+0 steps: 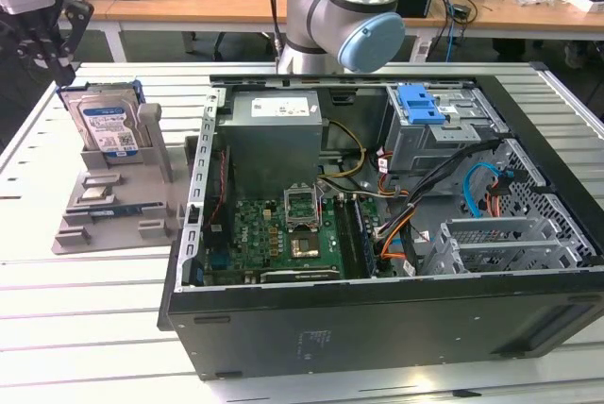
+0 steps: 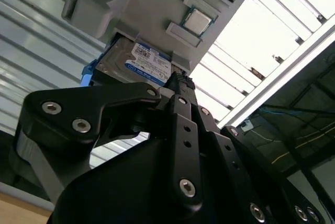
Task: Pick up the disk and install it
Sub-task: 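Pick up the disk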
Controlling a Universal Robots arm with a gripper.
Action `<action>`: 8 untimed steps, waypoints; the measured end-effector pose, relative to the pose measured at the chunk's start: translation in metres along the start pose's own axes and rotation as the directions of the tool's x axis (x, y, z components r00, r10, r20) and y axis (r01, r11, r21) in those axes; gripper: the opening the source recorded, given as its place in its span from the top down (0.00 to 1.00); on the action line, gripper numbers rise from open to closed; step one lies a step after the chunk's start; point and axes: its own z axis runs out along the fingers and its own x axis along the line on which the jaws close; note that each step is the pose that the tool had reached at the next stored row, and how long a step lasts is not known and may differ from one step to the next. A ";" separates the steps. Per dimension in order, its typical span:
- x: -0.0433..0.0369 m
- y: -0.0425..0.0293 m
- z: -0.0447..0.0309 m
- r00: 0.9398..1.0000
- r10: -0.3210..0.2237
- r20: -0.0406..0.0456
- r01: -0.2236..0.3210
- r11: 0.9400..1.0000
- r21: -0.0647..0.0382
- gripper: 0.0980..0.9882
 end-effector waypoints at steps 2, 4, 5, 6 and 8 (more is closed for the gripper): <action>0.0000 0.0000 0.0000 0.999 -0.040 -0.001 0.040 0.999 -0.001 0.99; 0.0000 0.0000 0.0000 0.995 -0.098 -0.003 0.098 0.995 -0.002 0.99; 0.0000 0.0000 0.0000 0.994 -0.109 -0.003 0.109 0.994 -0.003 0.99; 0.0000 0.0000 0.0000 0.993 -0.120 -0.003 0.120 0.993 -0.003 0.99; 0.0000 0.0000 0.0000 0.990 -0.140 -0.004 0.140 0.990 -0.004 0.99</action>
